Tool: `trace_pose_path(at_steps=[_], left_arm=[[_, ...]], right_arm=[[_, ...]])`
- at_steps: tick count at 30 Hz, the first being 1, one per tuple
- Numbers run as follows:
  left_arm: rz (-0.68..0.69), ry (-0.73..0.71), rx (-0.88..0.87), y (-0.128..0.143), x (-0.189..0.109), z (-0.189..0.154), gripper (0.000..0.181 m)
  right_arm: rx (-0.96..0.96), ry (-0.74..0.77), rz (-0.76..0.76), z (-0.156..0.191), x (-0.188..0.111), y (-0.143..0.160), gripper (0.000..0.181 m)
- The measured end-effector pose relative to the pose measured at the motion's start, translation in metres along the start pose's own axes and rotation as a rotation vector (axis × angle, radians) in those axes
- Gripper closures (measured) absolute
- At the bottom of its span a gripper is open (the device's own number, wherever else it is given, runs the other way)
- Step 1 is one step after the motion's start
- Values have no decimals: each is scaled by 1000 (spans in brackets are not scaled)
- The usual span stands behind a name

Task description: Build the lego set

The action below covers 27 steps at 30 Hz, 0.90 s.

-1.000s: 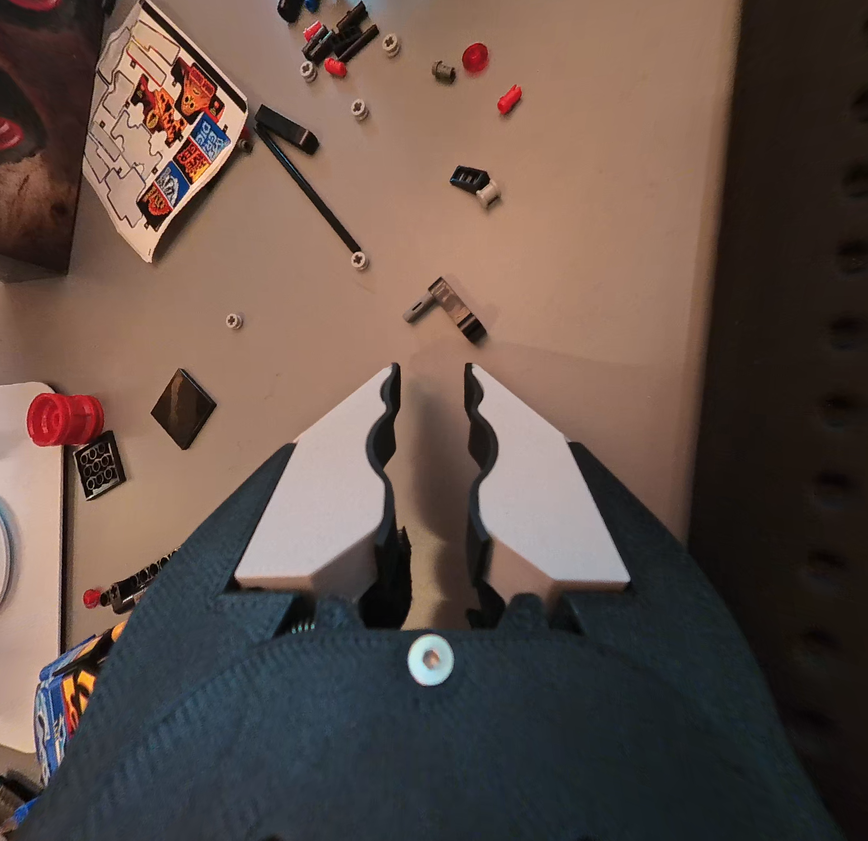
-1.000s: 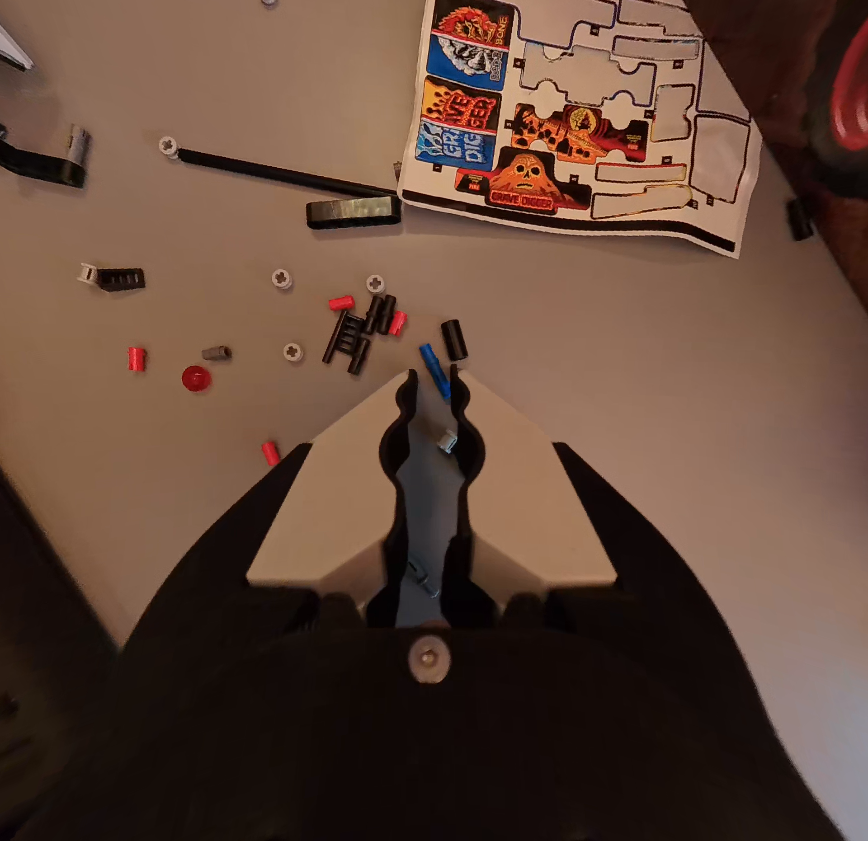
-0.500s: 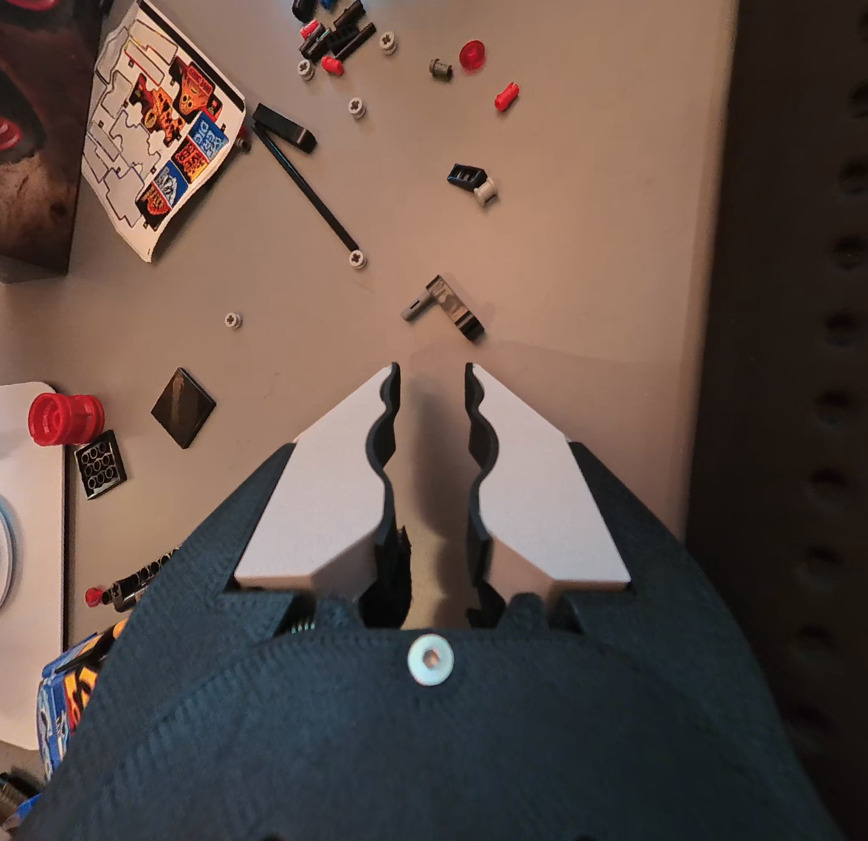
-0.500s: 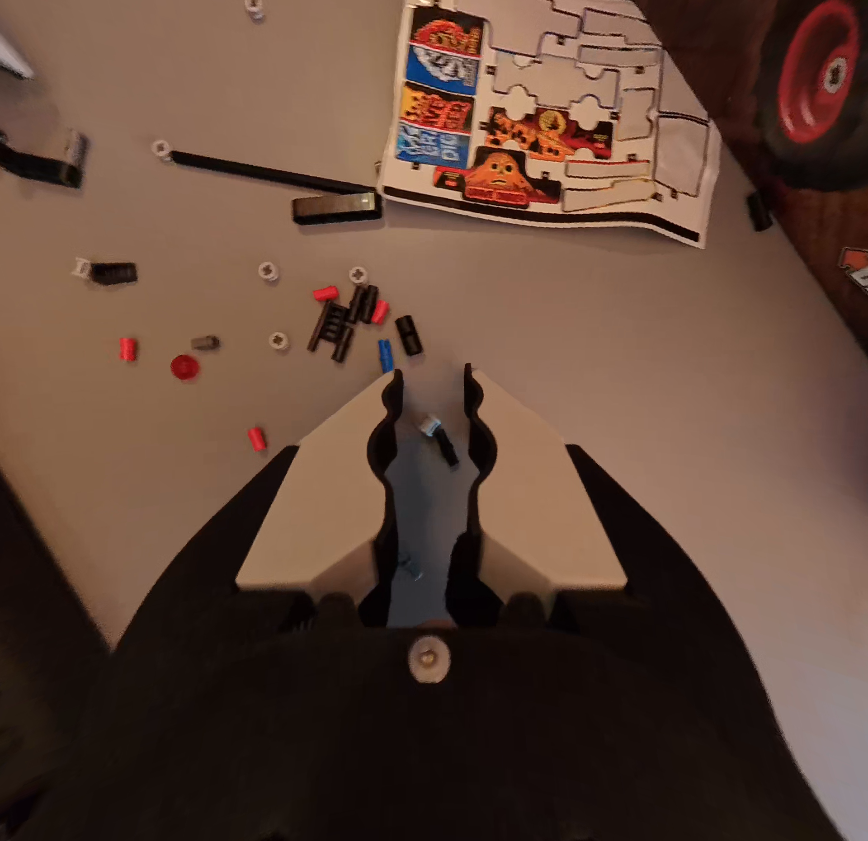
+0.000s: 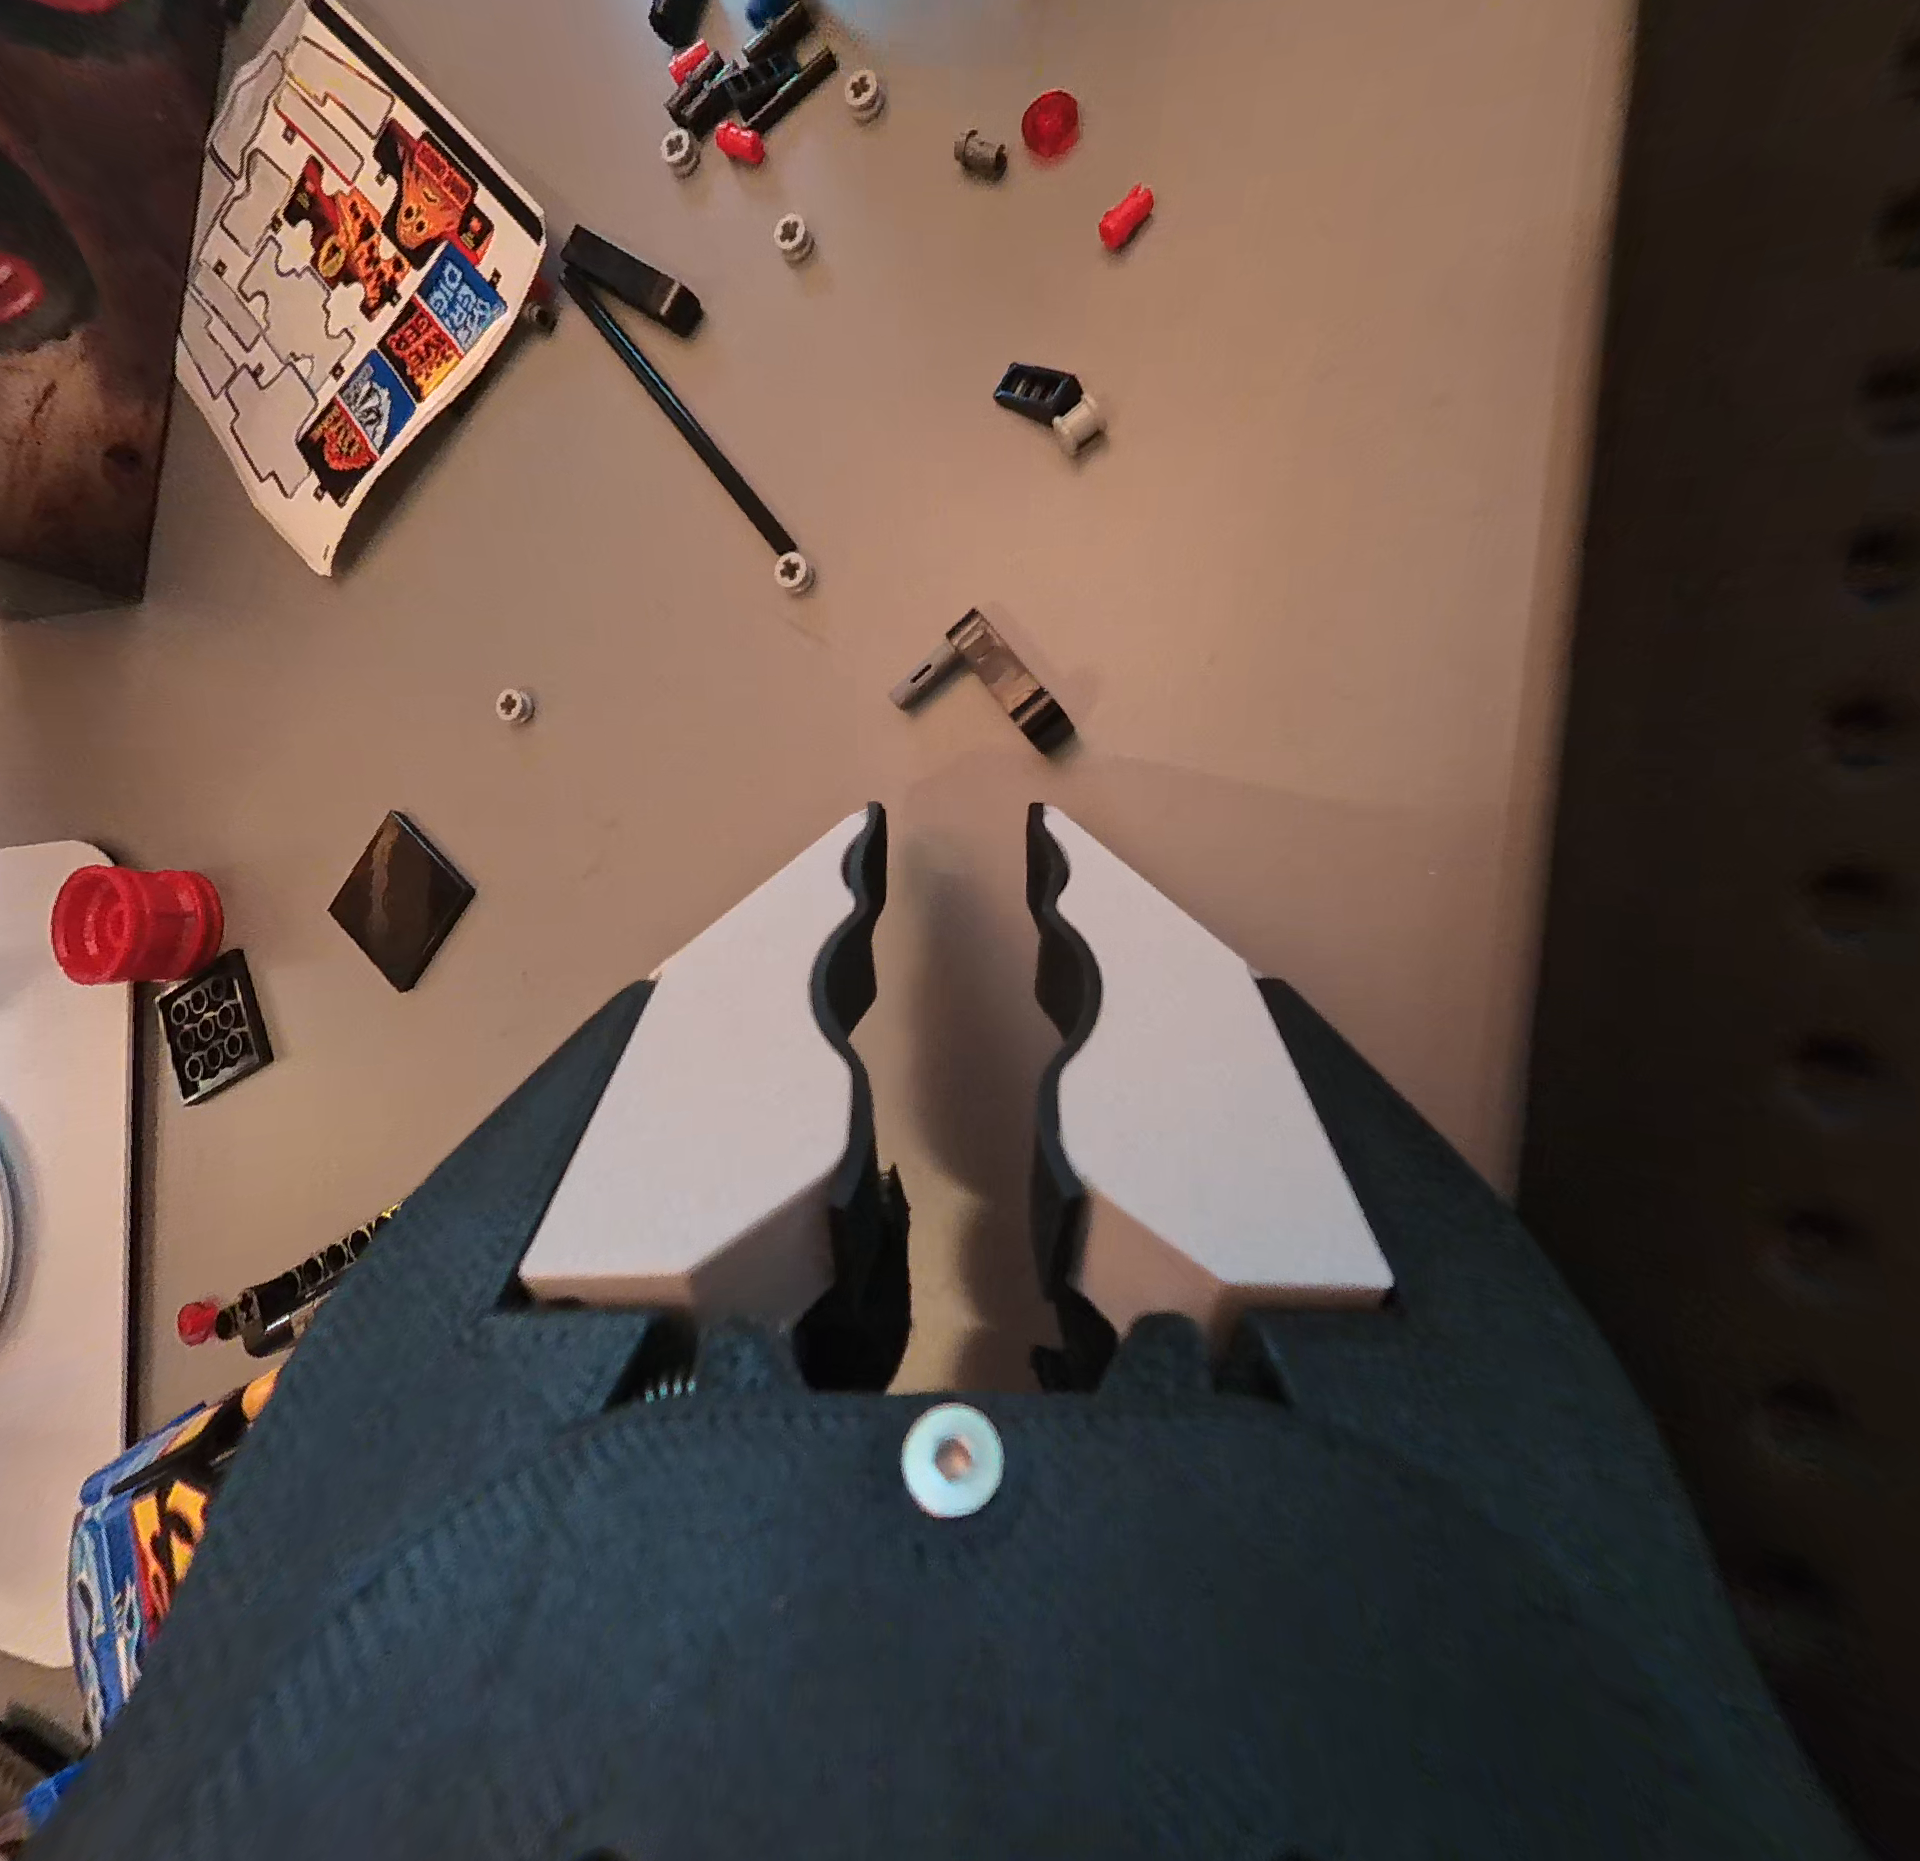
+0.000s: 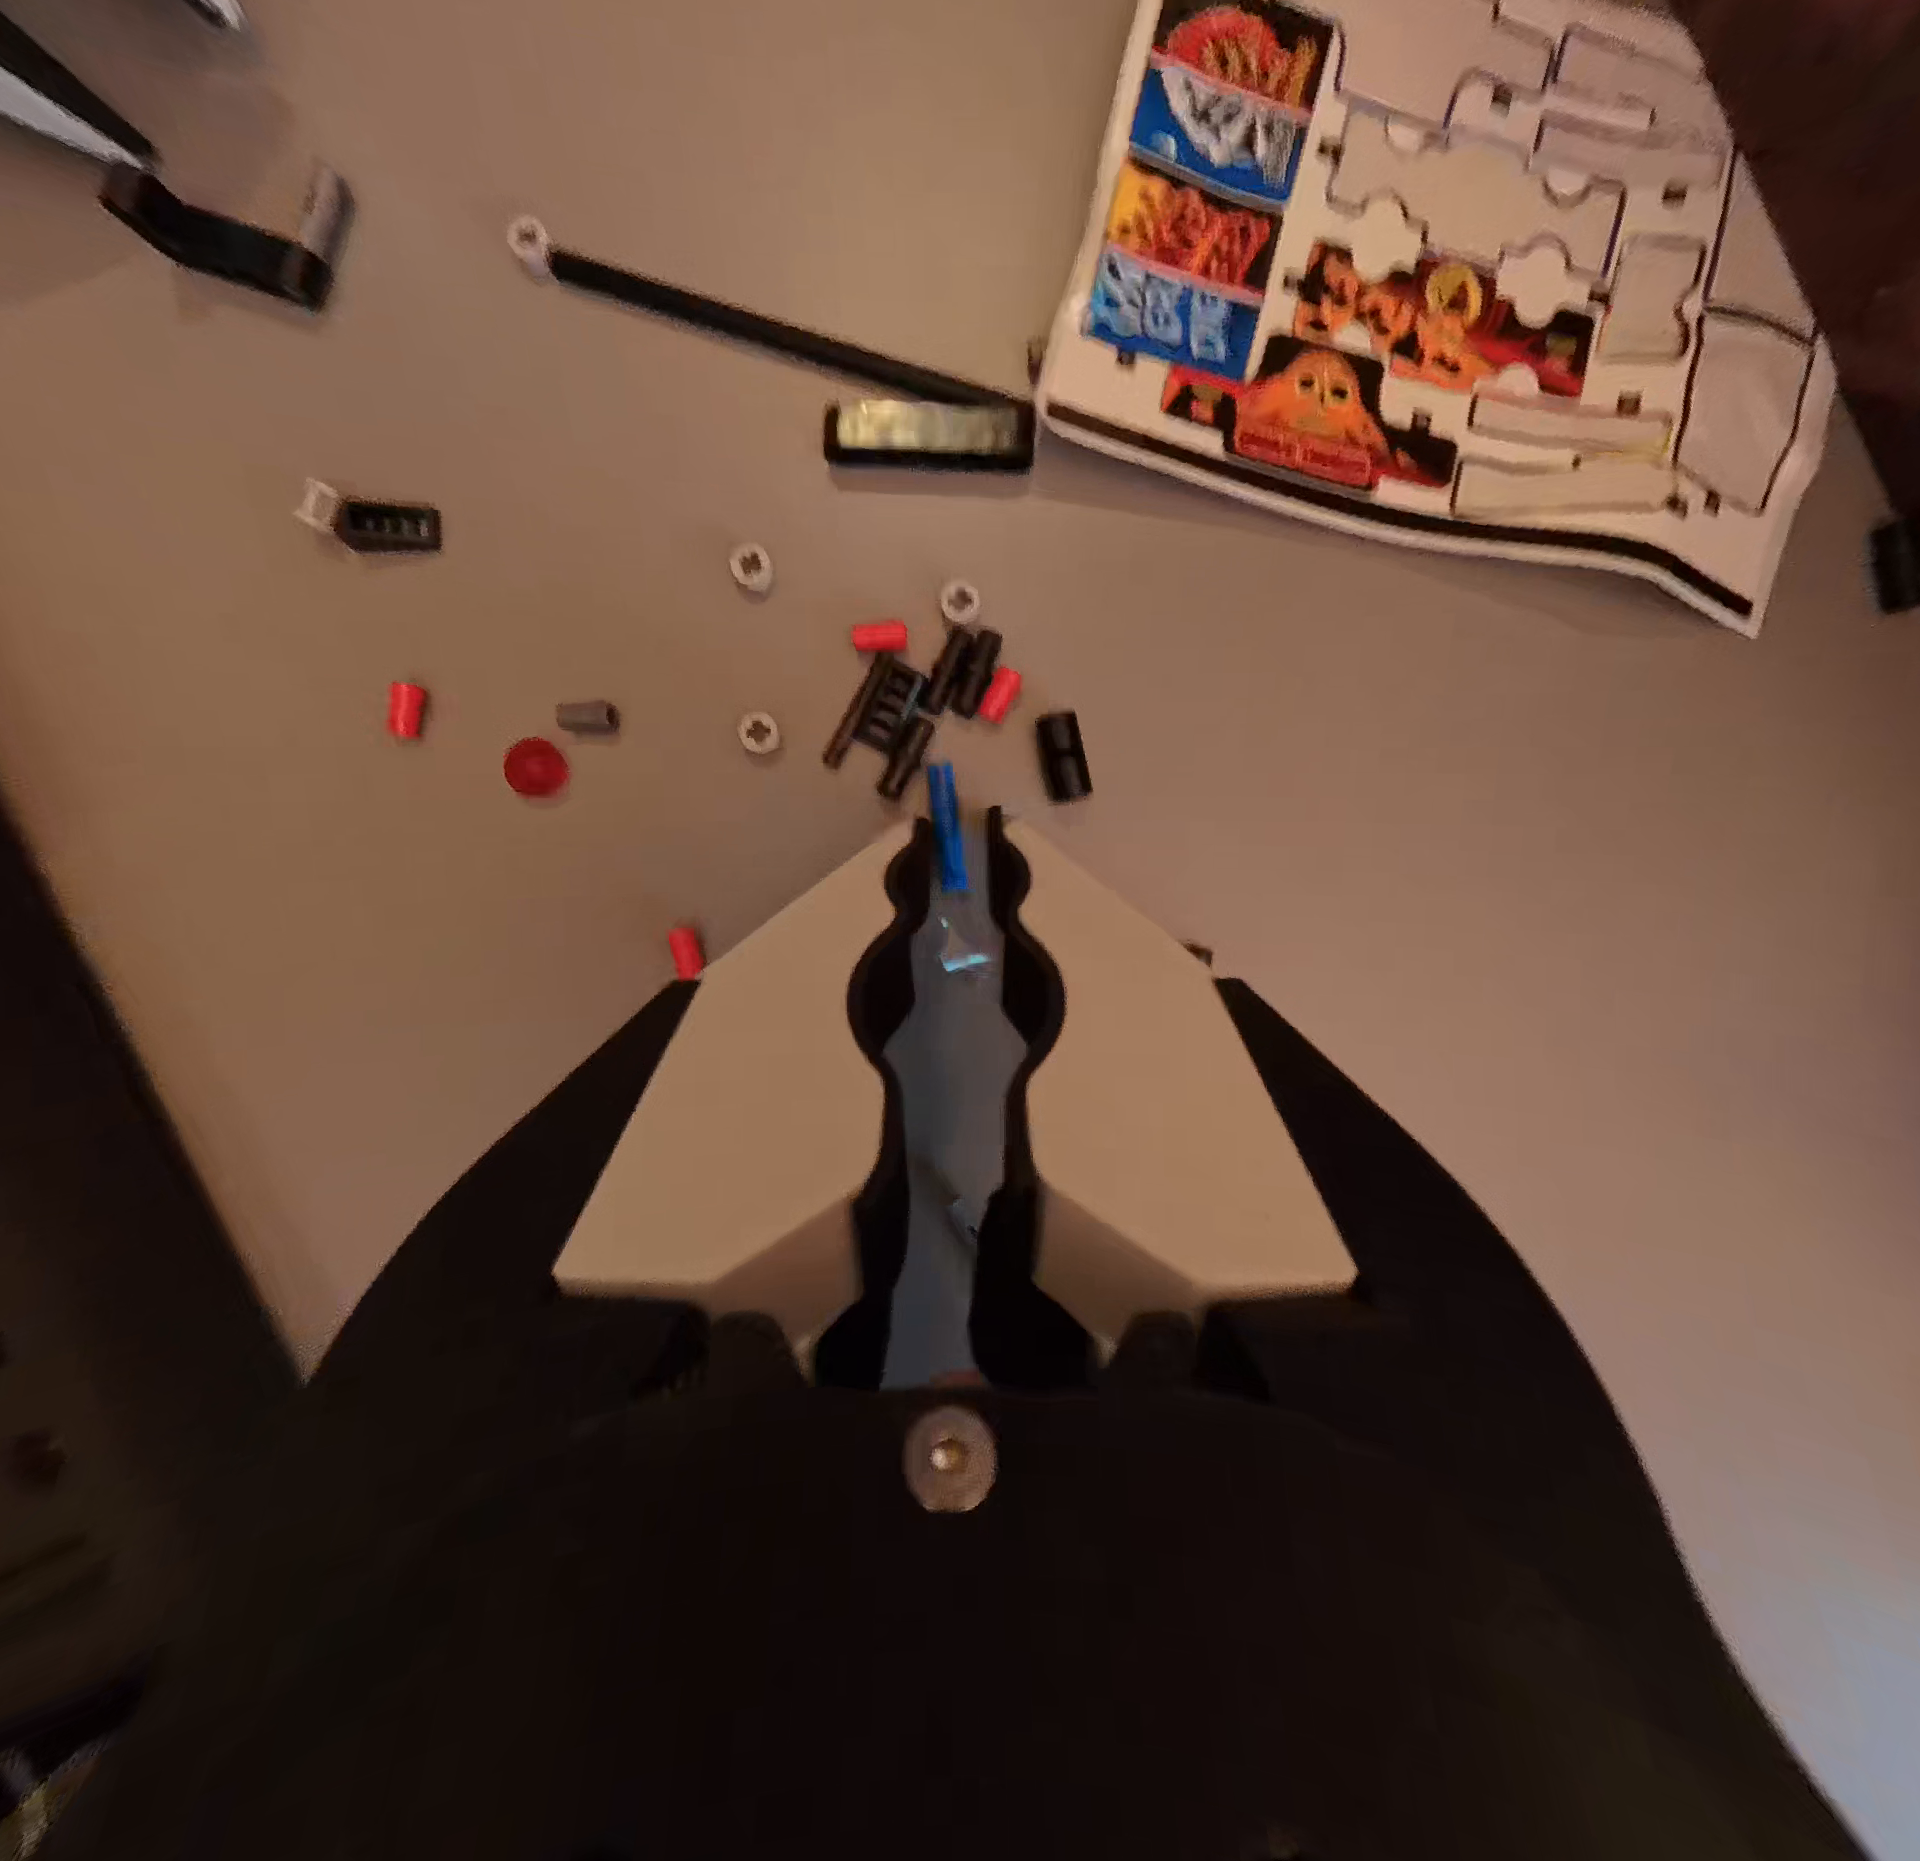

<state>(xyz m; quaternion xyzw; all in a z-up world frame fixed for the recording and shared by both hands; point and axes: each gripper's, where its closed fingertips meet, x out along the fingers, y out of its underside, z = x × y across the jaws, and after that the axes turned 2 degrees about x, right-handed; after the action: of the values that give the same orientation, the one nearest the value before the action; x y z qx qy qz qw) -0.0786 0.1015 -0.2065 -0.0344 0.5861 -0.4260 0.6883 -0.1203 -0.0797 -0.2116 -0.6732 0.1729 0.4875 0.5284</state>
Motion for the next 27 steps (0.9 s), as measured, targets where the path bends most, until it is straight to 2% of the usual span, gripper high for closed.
trace_pose_path(at_steps=[1, 4, 7, 14, 21, 27], left_arm=[[1, -1, 0, 0, 0, 0, 156], [1, -3, 0, 0, 0, 0, 155], [-14, -20, 4, -3, -2, 2, 155], [-188, -134, -8, -36, -18, 20, 154], [-362, -340, 47, -75, -42, 37, 153], [-426, -461, 62, -86, -58, 47, 152]], right_arm=[[-7, -9, -5, 3, 1, -2, 179], [-12, -12, -11, 5, 2, -4, 179], [9, -29, -79, 9, -3, -14, 179], [58, -178, -419, 50, -30, -81, 179], [40, -268, -529, 100, -44, -134, 179], [76, -291, -576, 124, -42, -166, 179]])
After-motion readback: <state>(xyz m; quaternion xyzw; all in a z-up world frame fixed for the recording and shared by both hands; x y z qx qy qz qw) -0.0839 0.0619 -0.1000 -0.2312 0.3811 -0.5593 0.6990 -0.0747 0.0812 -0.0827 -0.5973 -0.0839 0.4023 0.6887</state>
